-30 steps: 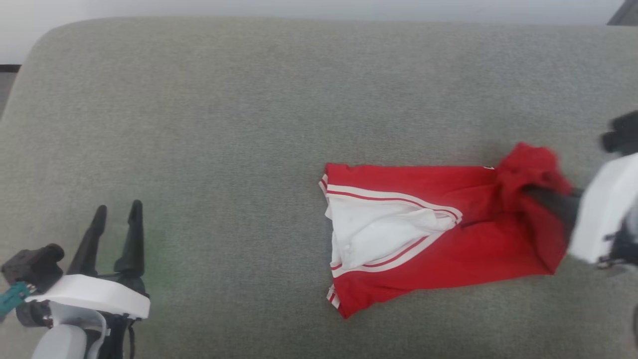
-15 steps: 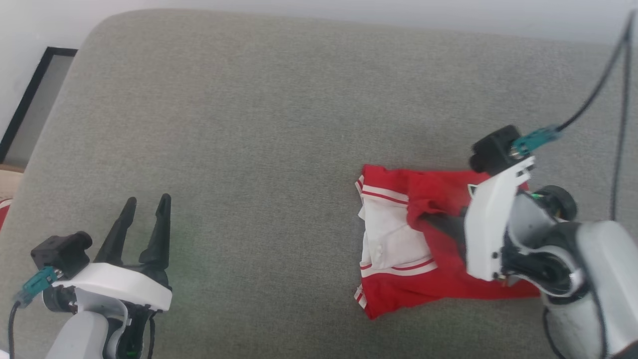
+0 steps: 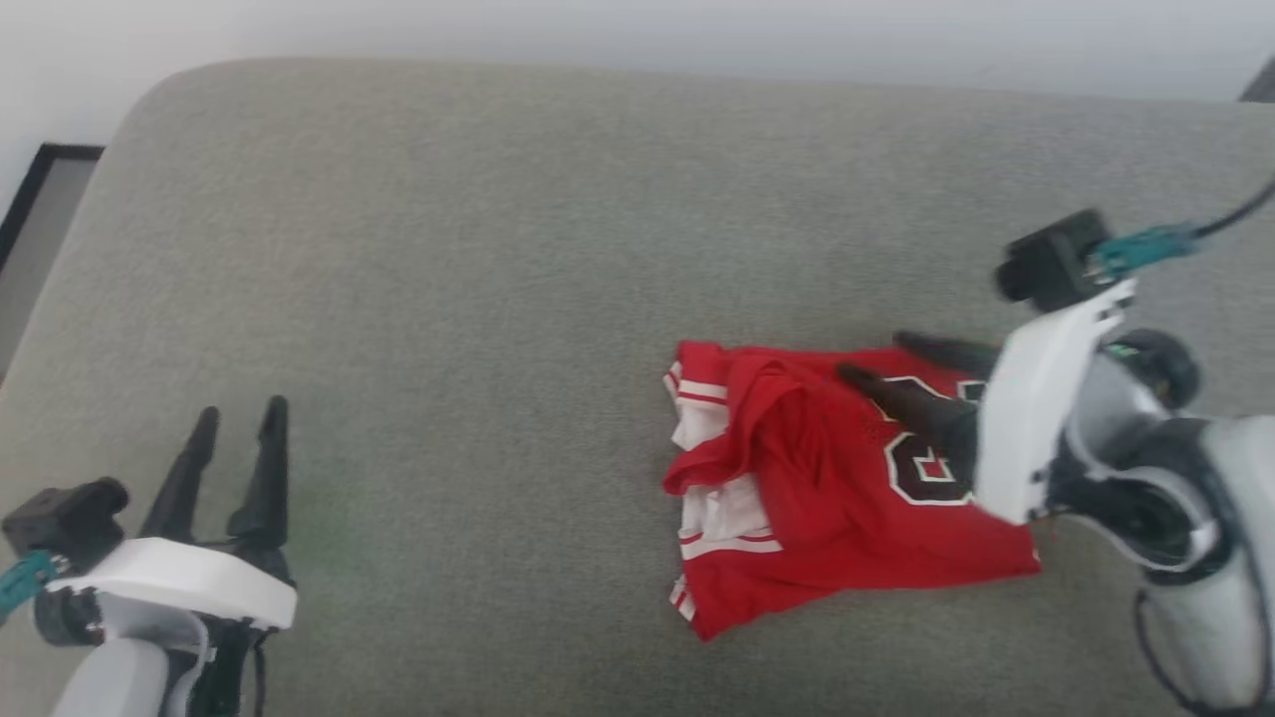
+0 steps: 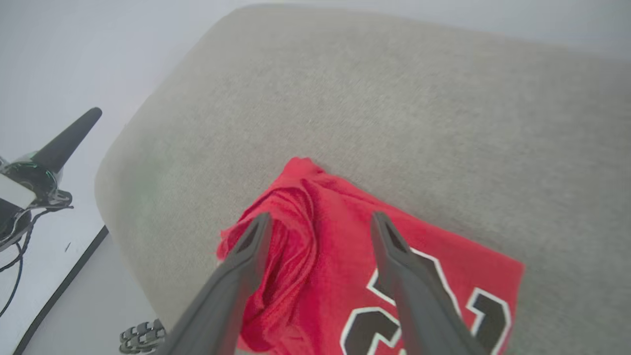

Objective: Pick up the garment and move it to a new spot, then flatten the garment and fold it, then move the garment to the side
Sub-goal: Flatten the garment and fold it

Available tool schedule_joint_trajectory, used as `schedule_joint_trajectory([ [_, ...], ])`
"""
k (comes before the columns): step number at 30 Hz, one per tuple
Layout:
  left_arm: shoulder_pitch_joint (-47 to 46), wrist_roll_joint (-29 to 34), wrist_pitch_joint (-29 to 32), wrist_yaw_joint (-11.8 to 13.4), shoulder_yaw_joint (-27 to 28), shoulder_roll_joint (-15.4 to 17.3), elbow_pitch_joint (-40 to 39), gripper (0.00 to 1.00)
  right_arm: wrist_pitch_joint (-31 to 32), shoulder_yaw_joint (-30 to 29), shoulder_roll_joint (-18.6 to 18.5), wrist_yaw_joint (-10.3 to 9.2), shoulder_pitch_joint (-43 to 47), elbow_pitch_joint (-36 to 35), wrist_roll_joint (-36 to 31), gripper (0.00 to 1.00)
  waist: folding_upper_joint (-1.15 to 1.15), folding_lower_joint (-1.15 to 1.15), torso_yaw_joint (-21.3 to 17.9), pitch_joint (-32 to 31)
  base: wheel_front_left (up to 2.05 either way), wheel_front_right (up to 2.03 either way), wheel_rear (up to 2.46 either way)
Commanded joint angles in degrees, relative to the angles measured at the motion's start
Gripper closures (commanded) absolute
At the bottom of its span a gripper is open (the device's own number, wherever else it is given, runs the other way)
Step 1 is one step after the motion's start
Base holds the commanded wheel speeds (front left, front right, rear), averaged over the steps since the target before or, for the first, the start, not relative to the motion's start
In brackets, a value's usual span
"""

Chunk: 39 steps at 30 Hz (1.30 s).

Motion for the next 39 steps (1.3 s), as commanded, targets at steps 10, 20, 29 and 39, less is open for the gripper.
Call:
schedule_joint_trajectory([
  [10, 3.30, 1.51, -0.25, -0.10, 4.51, 1.36, -1.65, 0.00, -14.98, -8.51, -4.88, -0.02, 4.31, -1.03, -3.84, 0.00, 0.00, 0.00, -7.03, -2.88, 0.00, 0.00, 0.00],
  [20, 6.04, 4.12, -0.25, -0.10, 7.24, 2.17, -2.04, 0.00, -37.06, -11.01, -6.78, -0.02, 11.06, 5.45, -7.12, 0.00, 0.00, 0.00, -11.71, -5.18, 0.00, 0.00, 0.00],
  [29, 8.19, 6.48, -0.25, -0.10, 8.45, 1.93, -2.50, 0.00, -52.66, -9.88, -7.10, -0.02, 14.46, 14.87, -8.78, 0.00, 0.00, 0.00, -12.53, -7.27, 0.00, 0.00, 0.00],
  [39, 11.23, 7.95, -0.25, -0.10, 11.04, 1.54, -3.98, 0.00, -58.75, -8.29, -7.01, -0.02, 15.54, 21.30, -8.03, 0.00, 0.00, 0.00, -11.46, -8.86, 0.00, 0.00, 0.00],
])
